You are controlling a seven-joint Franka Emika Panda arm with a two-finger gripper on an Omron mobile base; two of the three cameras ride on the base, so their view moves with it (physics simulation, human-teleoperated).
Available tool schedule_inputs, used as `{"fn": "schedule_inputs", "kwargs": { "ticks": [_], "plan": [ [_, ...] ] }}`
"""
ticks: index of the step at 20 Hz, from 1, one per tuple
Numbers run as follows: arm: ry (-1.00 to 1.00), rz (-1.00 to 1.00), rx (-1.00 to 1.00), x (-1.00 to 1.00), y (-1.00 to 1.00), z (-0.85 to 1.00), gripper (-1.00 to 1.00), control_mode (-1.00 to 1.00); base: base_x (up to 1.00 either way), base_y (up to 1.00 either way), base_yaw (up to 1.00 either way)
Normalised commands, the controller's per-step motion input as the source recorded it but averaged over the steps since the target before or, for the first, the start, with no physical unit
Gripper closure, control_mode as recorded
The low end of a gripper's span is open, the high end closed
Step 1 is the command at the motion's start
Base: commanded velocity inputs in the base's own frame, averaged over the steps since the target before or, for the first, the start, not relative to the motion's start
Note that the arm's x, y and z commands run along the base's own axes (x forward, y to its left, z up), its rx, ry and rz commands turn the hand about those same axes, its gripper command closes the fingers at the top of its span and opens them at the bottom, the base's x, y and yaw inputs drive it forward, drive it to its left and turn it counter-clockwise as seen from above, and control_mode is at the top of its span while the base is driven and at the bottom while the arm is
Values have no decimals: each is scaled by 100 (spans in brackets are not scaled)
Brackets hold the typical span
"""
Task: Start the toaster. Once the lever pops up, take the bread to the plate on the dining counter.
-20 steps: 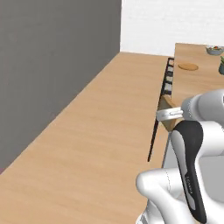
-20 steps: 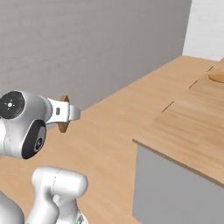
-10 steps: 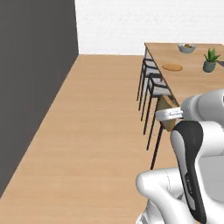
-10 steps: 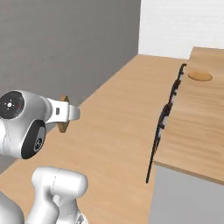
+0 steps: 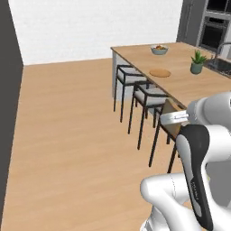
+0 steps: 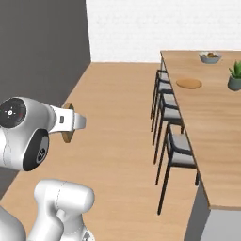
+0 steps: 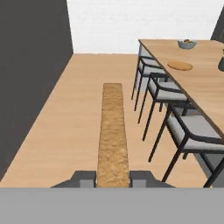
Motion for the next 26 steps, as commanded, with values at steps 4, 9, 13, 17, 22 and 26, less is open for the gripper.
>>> {"fn": "schedule_inputs", "kwargs": {
  "ticks": [4,9,13,17,22,26],
  "plan": [
    [0,0,0,0,0,0,100,100,100,100,-60],
    [0,0,0,0,0,0,100,100,100,100,-61],
    [0,0,0,0,0,0,100,100,100,100,-61],
    [0,0,0,0,0,0,100,100,100,100,-60],
    [0,0,0,0,0,0,100,100,100,100,-59],
    [0,0,0,0,0,0,100,100,100,100,-56]
  ]
}}
